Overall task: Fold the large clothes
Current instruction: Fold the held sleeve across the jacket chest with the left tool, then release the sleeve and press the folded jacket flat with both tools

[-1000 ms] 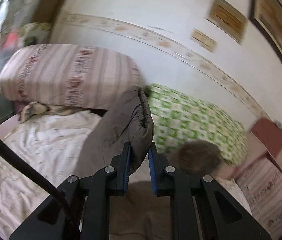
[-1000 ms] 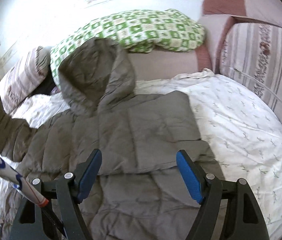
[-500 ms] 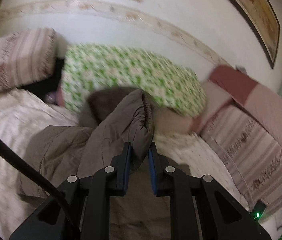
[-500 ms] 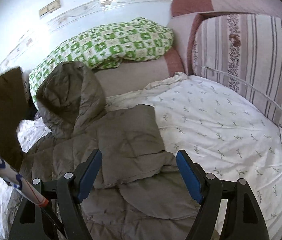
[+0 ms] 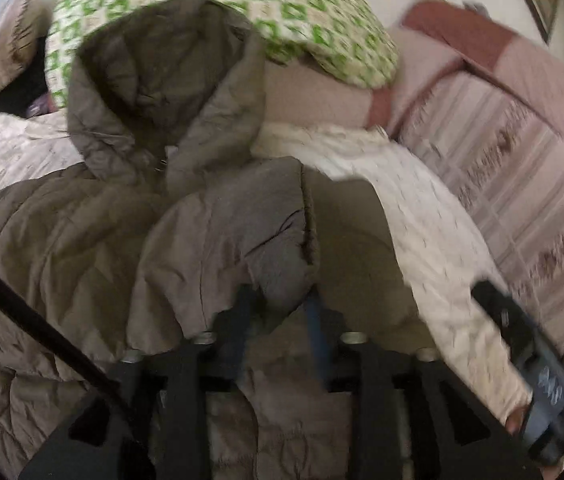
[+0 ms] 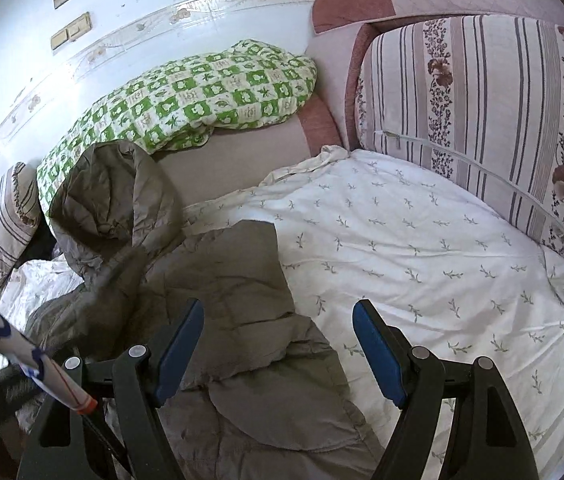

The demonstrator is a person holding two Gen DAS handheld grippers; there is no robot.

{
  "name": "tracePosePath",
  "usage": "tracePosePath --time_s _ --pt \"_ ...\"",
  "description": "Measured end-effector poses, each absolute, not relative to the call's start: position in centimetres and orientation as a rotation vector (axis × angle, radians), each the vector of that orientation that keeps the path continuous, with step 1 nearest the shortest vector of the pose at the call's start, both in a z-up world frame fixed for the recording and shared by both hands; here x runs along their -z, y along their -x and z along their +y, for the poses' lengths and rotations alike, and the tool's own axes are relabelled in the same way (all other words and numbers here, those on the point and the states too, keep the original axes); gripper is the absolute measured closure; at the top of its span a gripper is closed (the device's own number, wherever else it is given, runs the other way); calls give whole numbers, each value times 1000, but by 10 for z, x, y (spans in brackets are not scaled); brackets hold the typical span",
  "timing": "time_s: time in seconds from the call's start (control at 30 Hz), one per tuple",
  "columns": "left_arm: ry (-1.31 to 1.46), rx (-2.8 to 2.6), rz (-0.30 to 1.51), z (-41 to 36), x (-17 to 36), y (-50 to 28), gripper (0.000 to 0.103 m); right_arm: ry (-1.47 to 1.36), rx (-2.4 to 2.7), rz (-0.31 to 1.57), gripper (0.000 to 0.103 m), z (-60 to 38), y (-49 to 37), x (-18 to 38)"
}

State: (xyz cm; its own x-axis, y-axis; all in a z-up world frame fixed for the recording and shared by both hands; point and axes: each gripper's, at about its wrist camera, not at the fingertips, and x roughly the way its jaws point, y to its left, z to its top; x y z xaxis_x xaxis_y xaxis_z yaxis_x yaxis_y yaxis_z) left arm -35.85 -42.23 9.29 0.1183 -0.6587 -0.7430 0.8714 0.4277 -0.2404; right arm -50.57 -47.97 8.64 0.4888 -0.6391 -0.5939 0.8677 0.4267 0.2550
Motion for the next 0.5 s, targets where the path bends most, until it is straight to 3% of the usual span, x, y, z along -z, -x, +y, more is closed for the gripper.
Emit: tracePosePath --time_s 0.1,0.23,0.5 --pt "-296 1176 832 -403 -112 365 59 -581 981 428 21 -481 503 -91" --pt "-240 1089 718 -358 -143 331 41 -562 873 425 26 -475 481 -95" --pt "-140 740 793 -276 -99 202 41 -447 709 514 46 -458 402 -82"
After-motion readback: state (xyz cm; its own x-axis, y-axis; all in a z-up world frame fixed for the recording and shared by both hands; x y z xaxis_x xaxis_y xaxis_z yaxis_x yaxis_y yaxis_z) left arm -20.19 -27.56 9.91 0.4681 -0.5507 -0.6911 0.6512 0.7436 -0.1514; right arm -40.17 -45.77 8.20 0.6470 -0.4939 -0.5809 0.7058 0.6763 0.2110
